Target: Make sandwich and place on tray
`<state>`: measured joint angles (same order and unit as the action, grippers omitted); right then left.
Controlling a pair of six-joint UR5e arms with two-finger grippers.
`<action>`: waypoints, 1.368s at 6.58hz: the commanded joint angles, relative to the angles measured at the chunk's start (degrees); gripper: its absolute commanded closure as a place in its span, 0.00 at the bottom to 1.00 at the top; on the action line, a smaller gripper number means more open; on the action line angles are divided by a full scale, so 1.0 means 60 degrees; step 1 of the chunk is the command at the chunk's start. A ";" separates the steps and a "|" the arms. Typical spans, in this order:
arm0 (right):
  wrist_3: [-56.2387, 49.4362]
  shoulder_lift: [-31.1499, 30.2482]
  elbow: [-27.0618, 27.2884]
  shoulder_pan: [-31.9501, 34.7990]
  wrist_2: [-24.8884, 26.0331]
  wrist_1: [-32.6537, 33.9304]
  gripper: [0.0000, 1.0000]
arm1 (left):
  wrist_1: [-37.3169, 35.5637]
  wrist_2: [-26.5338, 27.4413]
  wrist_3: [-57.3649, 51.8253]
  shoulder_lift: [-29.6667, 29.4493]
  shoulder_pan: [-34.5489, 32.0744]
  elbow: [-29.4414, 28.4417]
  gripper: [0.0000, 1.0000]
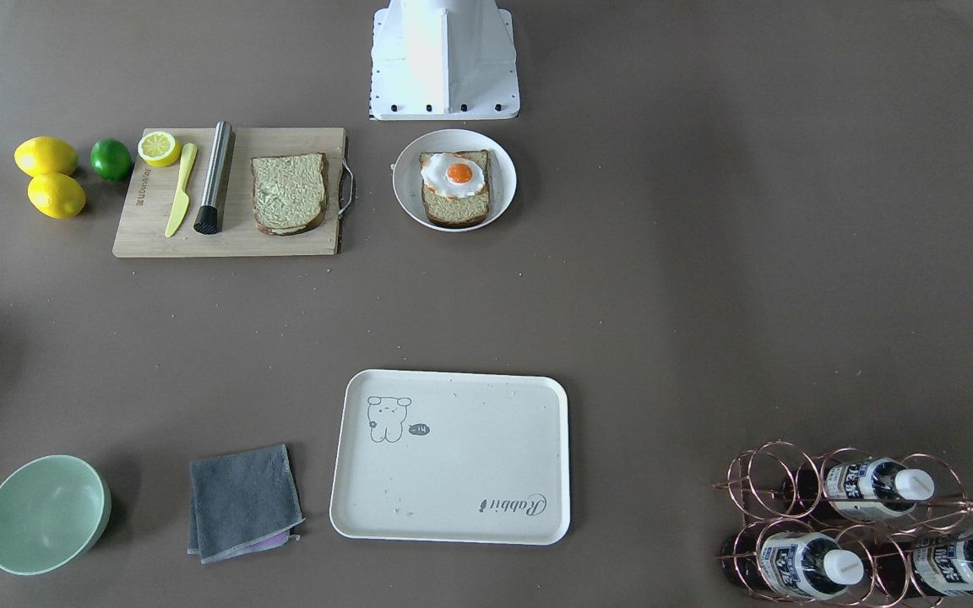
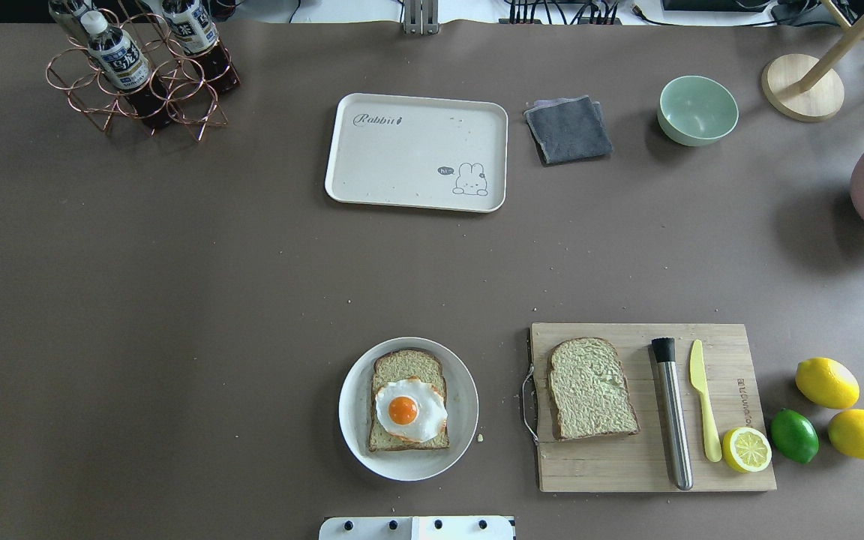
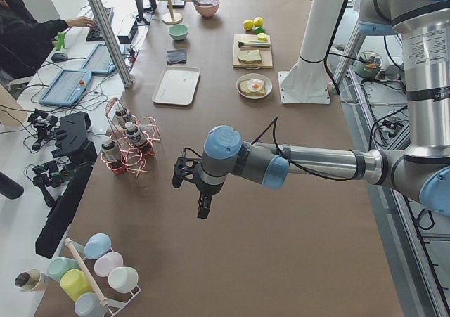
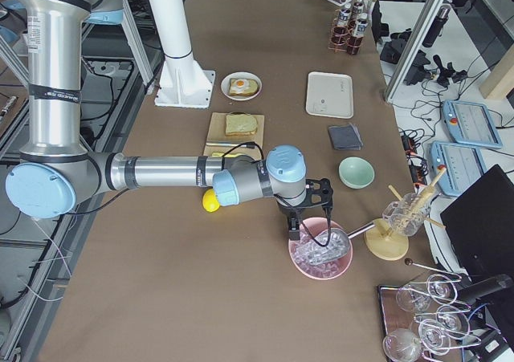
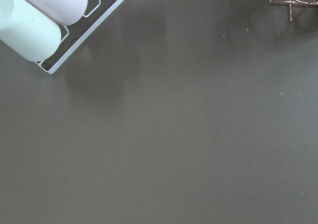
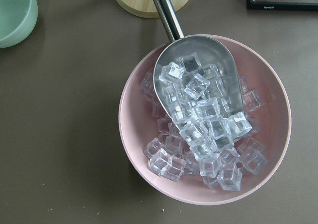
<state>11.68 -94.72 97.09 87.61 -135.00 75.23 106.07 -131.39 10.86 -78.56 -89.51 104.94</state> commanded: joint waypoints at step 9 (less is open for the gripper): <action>0.0090 0.0083 0.0020 -0.0202 -0.0030 -0.0015 0.00 | 0.0266 -0.0001 0.0050 -0.0003 0.0007 0.0014 0.03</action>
<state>12.21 -94.16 97.13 86.46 -135.17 75.15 107.65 -131.40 11.16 -78.57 -89.47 105.03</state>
